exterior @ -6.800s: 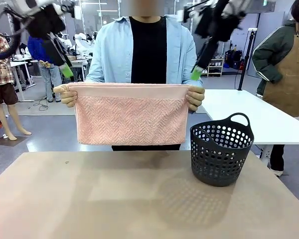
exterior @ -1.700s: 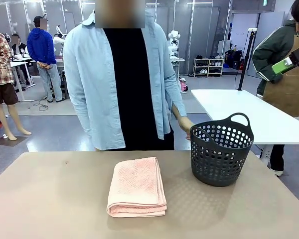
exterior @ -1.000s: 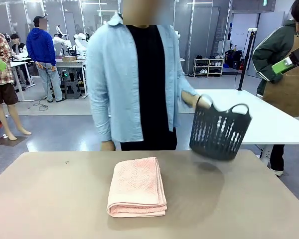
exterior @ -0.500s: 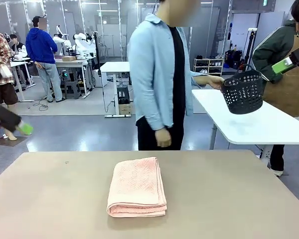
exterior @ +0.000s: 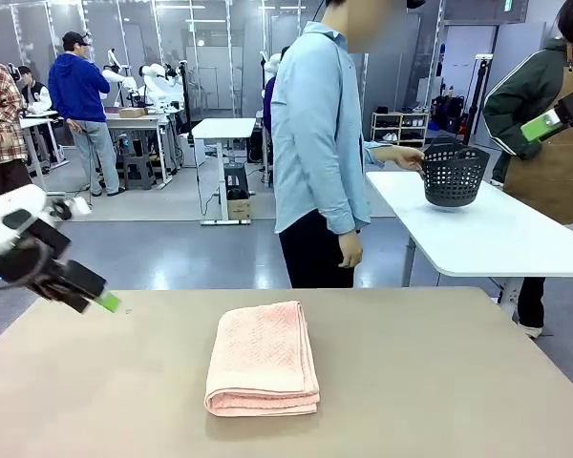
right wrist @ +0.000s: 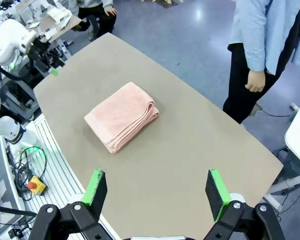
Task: Fold the towel.
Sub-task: Pick up the 100 cm Hotel Towel and place it on the left side of the table.
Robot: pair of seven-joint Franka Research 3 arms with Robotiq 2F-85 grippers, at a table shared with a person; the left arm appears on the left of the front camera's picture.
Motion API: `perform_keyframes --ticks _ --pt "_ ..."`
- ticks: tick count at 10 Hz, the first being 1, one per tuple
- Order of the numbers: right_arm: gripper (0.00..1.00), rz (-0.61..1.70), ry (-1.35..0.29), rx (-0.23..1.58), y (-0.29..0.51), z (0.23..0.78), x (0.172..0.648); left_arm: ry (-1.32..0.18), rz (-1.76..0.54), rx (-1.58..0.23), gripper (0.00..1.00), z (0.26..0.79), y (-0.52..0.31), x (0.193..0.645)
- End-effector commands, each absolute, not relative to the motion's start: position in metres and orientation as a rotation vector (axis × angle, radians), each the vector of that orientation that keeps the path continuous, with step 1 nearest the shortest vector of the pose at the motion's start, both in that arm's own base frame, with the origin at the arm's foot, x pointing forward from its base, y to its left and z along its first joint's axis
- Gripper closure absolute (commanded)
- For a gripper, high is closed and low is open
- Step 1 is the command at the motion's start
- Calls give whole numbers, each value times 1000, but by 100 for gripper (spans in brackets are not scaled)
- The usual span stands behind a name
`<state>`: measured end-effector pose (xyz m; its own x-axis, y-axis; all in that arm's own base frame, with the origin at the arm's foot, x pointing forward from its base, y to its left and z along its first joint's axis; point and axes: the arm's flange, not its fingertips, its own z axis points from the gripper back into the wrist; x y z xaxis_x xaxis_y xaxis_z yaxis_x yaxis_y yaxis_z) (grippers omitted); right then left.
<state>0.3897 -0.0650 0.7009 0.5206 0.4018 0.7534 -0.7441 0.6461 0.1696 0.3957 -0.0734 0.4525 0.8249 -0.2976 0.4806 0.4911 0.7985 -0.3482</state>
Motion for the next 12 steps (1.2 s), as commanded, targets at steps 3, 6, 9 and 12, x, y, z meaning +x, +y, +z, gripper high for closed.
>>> perform_keyframes --ticks 3,6,9,12 --pt "0 725 -741 510 -65 702 389 -358 -381 -640 0 383 -137 425" --pt "0 725 -741 510 -65 702 389 -284 -309 -707 0 356 -161 437" --pt "0 725 -741 510 -65 702 389 -254 -257 -797 0 332 -181 459" --pt "0 725 -741 510 -65 702 389 -260 -226 -864 0 315 -194 474"
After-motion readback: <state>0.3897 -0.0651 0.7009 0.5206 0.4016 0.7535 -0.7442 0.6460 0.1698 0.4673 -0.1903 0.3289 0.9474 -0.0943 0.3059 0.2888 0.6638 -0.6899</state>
